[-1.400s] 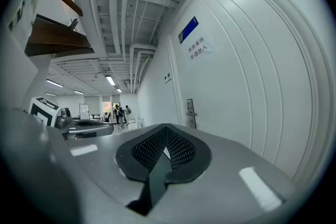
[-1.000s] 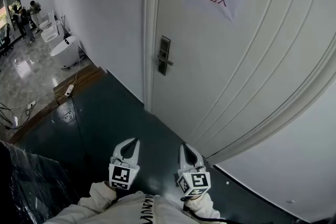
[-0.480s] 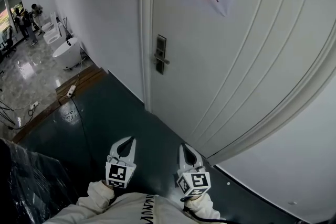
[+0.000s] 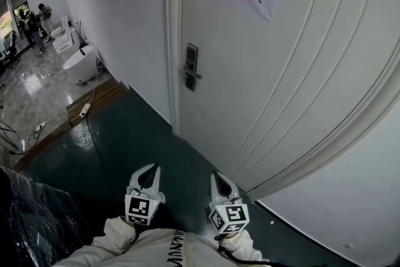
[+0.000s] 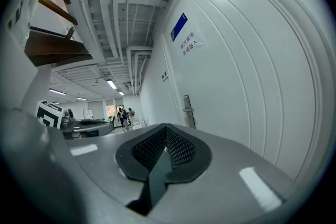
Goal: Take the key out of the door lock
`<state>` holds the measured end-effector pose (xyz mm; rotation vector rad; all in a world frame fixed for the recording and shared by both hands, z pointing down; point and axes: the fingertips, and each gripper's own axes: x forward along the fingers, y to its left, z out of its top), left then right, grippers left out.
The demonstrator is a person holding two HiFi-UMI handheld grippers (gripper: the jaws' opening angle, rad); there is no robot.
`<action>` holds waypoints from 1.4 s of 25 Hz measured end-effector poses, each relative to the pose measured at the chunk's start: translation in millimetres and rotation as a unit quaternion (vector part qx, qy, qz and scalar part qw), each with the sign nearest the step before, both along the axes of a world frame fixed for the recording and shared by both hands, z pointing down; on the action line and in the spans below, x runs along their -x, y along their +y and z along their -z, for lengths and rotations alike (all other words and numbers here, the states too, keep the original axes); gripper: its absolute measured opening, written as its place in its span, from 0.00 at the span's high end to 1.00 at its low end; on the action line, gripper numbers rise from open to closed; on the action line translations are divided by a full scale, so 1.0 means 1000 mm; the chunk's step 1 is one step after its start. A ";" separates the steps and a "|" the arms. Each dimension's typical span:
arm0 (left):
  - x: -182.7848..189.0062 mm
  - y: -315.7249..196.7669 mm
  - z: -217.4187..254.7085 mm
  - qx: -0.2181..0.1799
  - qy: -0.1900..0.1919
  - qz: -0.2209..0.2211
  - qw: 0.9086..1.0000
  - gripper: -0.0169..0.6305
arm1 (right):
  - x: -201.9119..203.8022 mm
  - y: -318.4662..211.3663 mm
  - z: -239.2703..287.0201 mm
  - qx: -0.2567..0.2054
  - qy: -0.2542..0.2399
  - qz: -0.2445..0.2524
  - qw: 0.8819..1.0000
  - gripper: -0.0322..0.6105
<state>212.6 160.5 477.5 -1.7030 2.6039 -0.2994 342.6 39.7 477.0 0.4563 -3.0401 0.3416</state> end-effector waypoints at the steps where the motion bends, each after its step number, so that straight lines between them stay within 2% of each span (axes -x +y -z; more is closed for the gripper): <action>1: 0.005 -0.002 0.000 0.000 0.000 0.000 1.000 0.98 | 0.004 -0.002 -0.001 0.000 0.001 0.000 1.000 0.95; 6: 0.040 -0.016 0.000 -0.004 -0.002 -0.003 1.000 0.98 | 0.036 -0.017 -0.002 -0.003 0.005 -0.008 1.000 0.95; 11: 0.087 -0.029 -0.004 -0.002 0.014 -0.007 1.000 0.98 | 0.080 -0.032 -0.007 0.002 0.019 -0.017 1.000 0.95; 27: 0.272 -0.050 -0.009 -0.006 0.035 -0.019 0.999 0.98 | 0.273 -0.060 -0.003 0.000 0.048 -0.031 0.998 0.95; 31: 0.302 -0.053 -0.016 -0.005 0.042 -0.024 0.999 0.98 | 0.297 -0.062 -0.002 -0.004 0.049 -0.043 0.998 0.95; 35: 0.314 -0.061 -0.020 -0.008 0.050 -0.031 0.998 0.98 | 0.304 -0.068 -0.004 -0.003 0.060 -0.056 0.997 0.95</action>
